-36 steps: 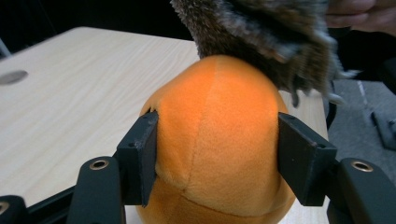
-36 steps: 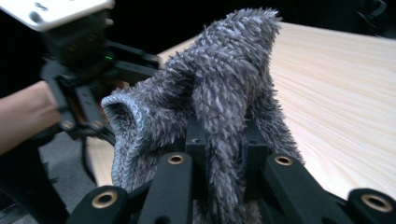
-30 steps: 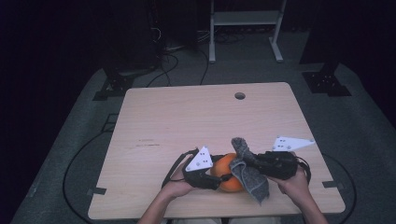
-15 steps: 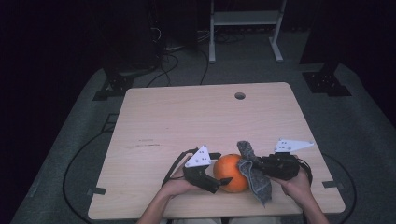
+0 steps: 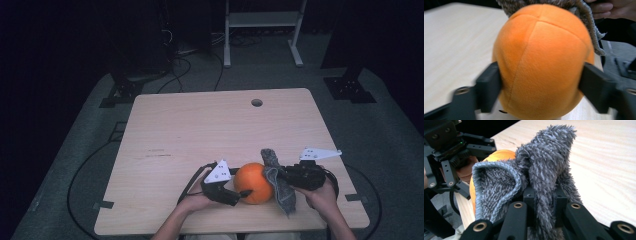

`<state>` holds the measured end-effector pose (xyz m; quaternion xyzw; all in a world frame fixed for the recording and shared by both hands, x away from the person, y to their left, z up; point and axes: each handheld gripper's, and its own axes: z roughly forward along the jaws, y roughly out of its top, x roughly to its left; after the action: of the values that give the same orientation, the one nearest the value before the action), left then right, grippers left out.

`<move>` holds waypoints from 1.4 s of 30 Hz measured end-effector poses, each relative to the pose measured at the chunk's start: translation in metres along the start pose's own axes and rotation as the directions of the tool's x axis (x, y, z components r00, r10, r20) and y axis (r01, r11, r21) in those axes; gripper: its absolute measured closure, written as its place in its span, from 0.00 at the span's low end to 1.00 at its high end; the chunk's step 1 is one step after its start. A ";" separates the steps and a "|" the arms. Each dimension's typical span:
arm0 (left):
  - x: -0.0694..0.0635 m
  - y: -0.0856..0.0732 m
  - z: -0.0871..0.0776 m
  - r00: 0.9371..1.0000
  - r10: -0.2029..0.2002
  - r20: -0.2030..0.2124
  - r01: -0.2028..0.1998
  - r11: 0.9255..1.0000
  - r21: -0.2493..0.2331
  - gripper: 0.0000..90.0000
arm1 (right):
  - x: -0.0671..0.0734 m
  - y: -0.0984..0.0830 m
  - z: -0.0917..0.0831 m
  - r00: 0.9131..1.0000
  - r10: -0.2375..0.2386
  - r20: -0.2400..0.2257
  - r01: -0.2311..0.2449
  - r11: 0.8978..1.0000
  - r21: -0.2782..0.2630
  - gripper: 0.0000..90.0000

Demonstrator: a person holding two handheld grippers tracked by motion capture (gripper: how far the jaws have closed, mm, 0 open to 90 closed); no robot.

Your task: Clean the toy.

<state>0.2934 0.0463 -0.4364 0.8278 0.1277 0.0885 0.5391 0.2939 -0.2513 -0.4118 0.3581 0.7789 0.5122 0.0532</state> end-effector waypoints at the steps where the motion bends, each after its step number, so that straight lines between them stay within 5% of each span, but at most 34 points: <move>1: -0.001 0.004 -0.003 1.000 0.011 -0.001 -0.011 1.000 -0.012 0.37 | 0.001 0.001 -0.002 1.000 -0.005 0.001 0.005 1.000 -0.008 0.86; 4: -0.003 0.015 -0.015 1.000 0.015 -0.008 -0.016 0.998 -0.057 0.39 | 0.003 0.004 -0.006 1.000 -0.011 0.000 0.011 1.000 -0.029 0.86; 7: -0.002 0.020 -0.022 0.999 0.022 -0.035 -0.023 0.999 -0.044 0.40 | 0.005 0.008 -0.008 1.000 -0.010 -0.028 0.008 0.998 -0.062 0.87; 15: 0.002 0.021 -0.026 0.997 0.003 -0.075 -0.005 1.000 -0.025 0.41 | 0.036 0.028 -0.014 0.991 -0.134 -0.025 0.132 0.989 -0.068 0.87; 23: -0.006 0.025 -0.026 0.993 0.069 -0.097 -0.065 0.997 0.045 0.40 | 0.064 0.041 -0.004 0.974 -0.220 -0.054 0.217 0.974 -0.062 0.87; 30: -0.009 0.023 -0.023 0.988 0.112 -0.108 -0.101 0.989 0.104 0.40 | 0.057 0.037 0.007 0.981 -0.195 -0.007 0.194 0.980 -0.035 0.87; 36: -0.004 0.018 -0.022 0.992 0.084 -0.093 -0.075 0.992 0.102 0.40 | 0.039 0.025 0.012 0.990 -0.141 -0.011 0.141 0.990 -0.014 0.87; 39: -0.004 0.017 -0.019 0.992 0.061 -0.109 -0.051 0.995 0.091 0.39 | 0.043 0.026 0.009 0.988 -0.156 0.007 0.156 0.988 -0.005 0.87; 42: -0.009 0.017 -0.013 0.992 0.071 -0.107 -0.061 0.994 0.092 0.39 | 0.057 0.031 0.010 0.977 -0.215 -0.004 0.215 0.977 0.004 0.87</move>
<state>0.2835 0.0481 -0.4160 0.8486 0.1337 0.1460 0.4906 0.2715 -0.2018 -0.3747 0.2708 0.8144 0.5023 0.1059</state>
